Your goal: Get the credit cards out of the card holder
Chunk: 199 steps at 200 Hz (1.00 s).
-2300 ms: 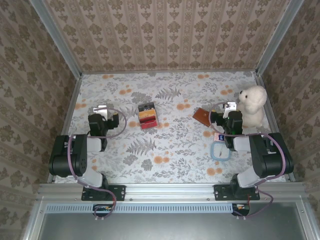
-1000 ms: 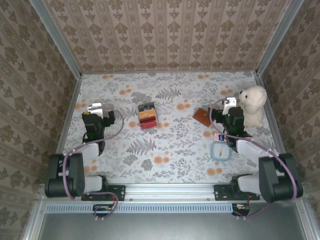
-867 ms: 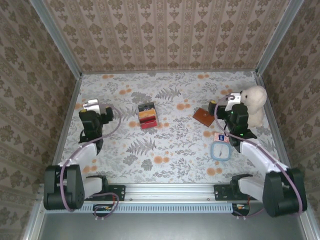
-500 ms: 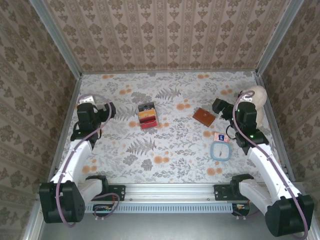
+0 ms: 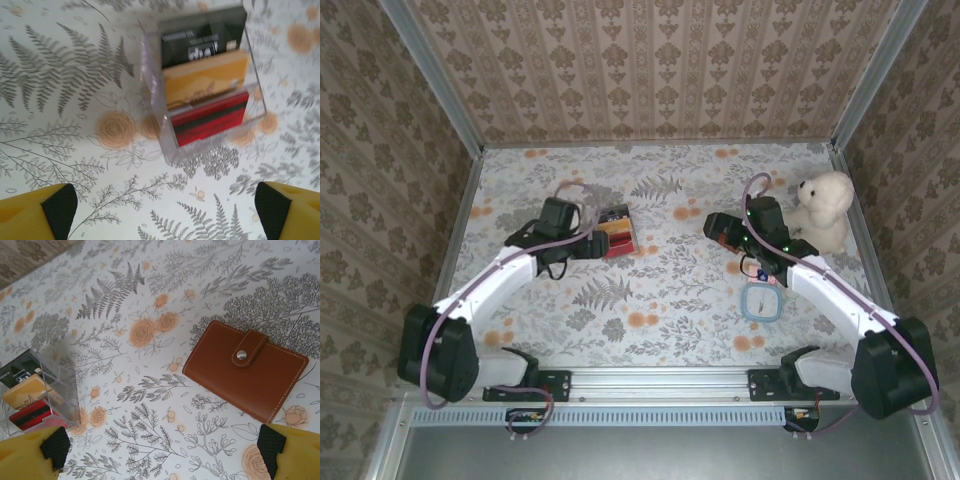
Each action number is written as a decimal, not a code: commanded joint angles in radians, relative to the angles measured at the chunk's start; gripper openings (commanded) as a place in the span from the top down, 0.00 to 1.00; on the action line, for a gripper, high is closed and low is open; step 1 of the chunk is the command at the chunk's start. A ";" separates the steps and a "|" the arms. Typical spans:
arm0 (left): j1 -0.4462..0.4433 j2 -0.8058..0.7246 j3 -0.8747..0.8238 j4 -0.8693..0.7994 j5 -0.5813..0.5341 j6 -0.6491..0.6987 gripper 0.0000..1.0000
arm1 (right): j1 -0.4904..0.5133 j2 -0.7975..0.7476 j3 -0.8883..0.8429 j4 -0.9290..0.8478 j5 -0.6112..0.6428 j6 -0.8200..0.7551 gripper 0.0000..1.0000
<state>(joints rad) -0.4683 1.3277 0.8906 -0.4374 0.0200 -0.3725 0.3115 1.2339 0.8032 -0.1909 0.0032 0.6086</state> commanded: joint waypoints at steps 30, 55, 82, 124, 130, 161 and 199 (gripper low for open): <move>-0.050 0.159 0.046 -0.050 -0.017 -0.015 0.15 | 0.015 0.142 0.140 -0.144 0.034 0.023 0.01; -0.050 0.234 0.069 -0.014 -0.006 -0.034 0.22 | 0.016 0.194 0.168 -0.165 0.032 0.011 0.01; -0.050 0.304 0.107 0.015 0.013 -0.042 0.29 | 0.018 0.221 0.183 -0.170 0.030 0.010 0.01; -0.043 0.390 0.163 0.059 0.008 -0.062 0.42 | 0.017 0.280 0.236 -0.214 0.091 0.001 0.00; -0.040 0.401 0.173 0.058 0.007 -0.066 0.44 | 0.018 0.299 0.253 -0.230 0.112 -0.010 0.00; -0.029 0.434 0.201 0.066 0.019 -0.097 0.50 | 0.011 0.422 0.355 -0.284 0.180 -0.075 0.00; -0.013 0.454 0.210 0.084 0.012 -0.111 0.50 | -0.024 0.590 0.486 -0.303 0.195 -0.106 0.00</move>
<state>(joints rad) -0.4973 1.7592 1.0752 -0.3775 0.0372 -0.4541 0.3122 1.7401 1.2079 -0.4332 0.1482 0.5453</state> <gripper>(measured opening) 0.500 0.999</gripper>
